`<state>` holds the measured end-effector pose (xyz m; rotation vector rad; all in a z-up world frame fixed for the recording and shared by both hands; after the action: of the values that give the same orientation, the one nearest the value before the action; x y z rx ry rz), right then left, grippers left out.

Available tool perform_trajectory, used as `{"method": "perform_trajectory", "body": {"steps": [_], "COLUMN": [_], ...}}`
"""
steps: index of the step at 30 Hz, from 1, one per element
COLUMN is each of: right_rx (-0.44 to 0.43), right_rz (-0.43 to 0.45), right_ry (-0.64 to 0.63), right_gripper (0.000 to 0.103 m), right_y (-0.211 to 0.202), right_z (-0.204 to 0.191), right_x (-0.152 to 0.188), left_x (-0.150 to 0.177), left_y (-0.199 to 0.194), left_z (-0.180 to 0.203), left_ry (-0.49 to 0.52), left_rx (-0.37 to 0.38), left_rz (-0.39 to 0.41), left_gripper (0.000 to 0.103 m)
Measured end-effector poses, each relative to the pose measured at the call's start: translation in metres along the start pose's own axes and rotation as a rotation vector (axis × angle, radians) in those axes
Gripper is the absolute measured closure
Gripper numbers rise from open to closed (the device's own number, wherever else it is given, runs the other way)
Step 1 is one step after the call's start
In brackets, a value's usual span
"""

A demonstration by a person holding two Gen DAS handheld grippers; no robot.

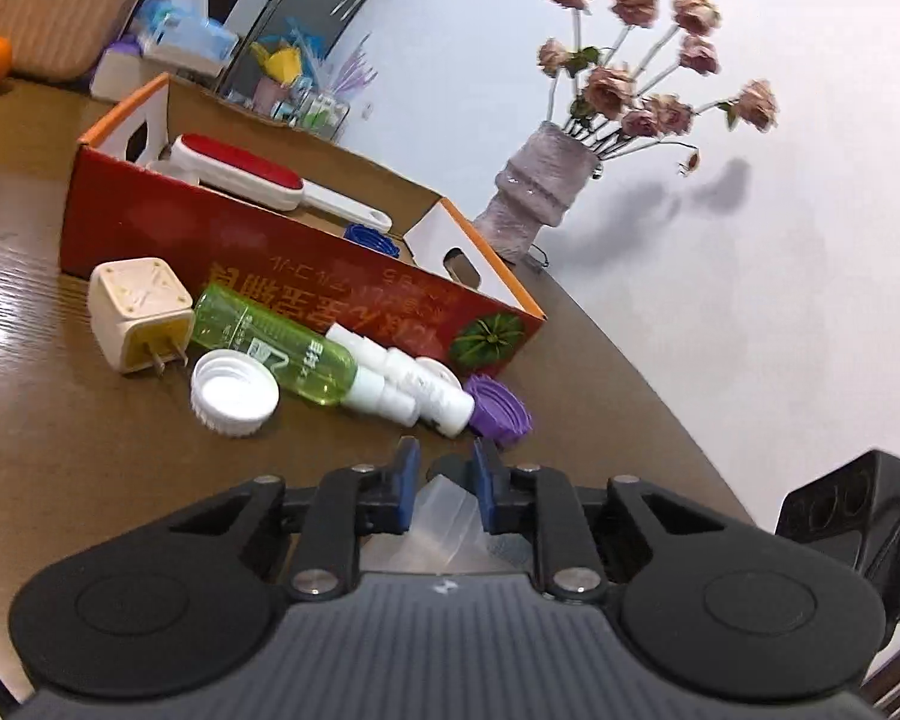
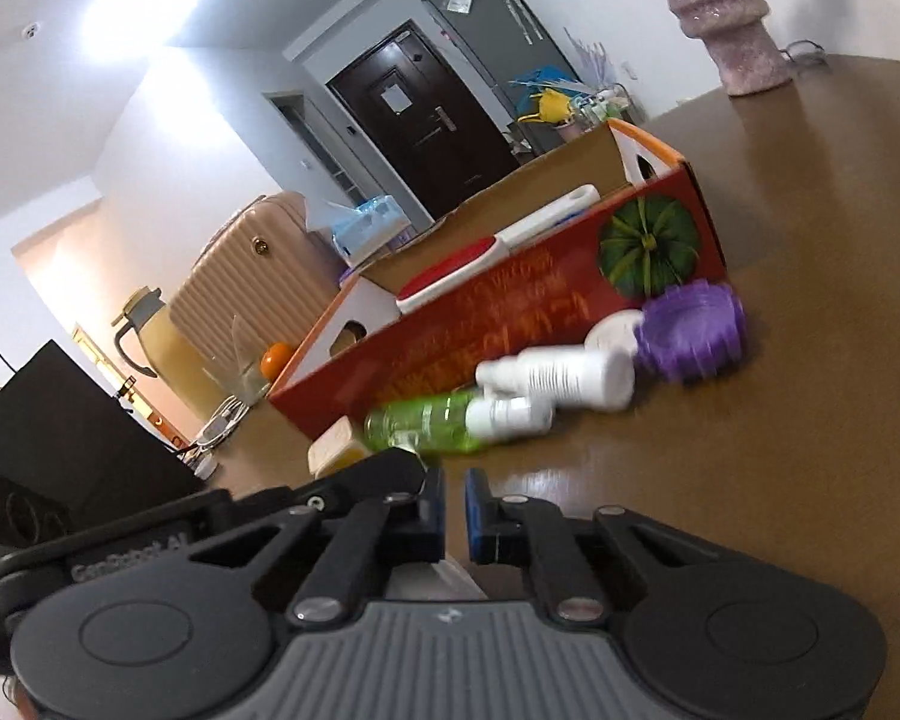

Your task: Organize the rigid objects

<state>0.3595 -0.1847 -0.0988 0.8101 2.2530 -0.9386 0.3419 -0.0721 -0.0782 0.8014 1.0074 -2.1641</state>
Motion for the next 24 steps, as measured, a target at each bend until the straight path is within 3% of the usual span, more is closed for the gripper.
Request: {"method": "perform_trajectory", "body": {"steps": [6,8,10,12,17,24], "right_rx": [0.034,0.069,0.083,0.086,0.059,0.045], "right_rz": [-0.012,0.001,0.012,0.029,0.053,-0.02], "right_ry": [-0.03,-0.038,-0.042,-0.068,-0.136,-0.151], "right_gripper": [0.091,0.09,0.083,0.064,0.047,0.054], "right_y": [-0.019,-0.03,-0.044,-0.06,-0.097,-0.107], "right_z": [-0.004,0.003,0.008,0.01,0.005,-0.004], "right_x": [0.024,0.031,0.035,0.037,0.046,0.074], "left_x": [0.021,0.029,0.032,0.034,0.036,0.047], "left_y": [-0.023,-0.031,-0.038,-0.044,-0.054,-0.061], "left_z": [0.012,0.012,0.008,0.006,0.002,0.013], "left_ry": [0.031,0.018,0.02,0.022,0.012,0.056], "left_rx": [-0.004,-0.021,-0.069,-0.092,-0.113,-0.12], "left_rz": [-0.028,-0.015,0.0,0.003,-0.002,-0.028], "left_gripper": [0.081,0.073,0.061,0.06,0.053,0.053]}}
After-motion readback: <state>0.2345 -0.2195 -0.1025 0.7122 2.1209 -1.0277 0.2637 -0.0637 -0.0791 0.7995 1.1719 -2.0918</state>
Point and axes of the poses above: each gripper's, at about its wrist camera, not at the fingertips, and y roughly the way its jaws point, z to its right, x to its underside, the point moved 10 cm from there along y, roughly the way its jaws point
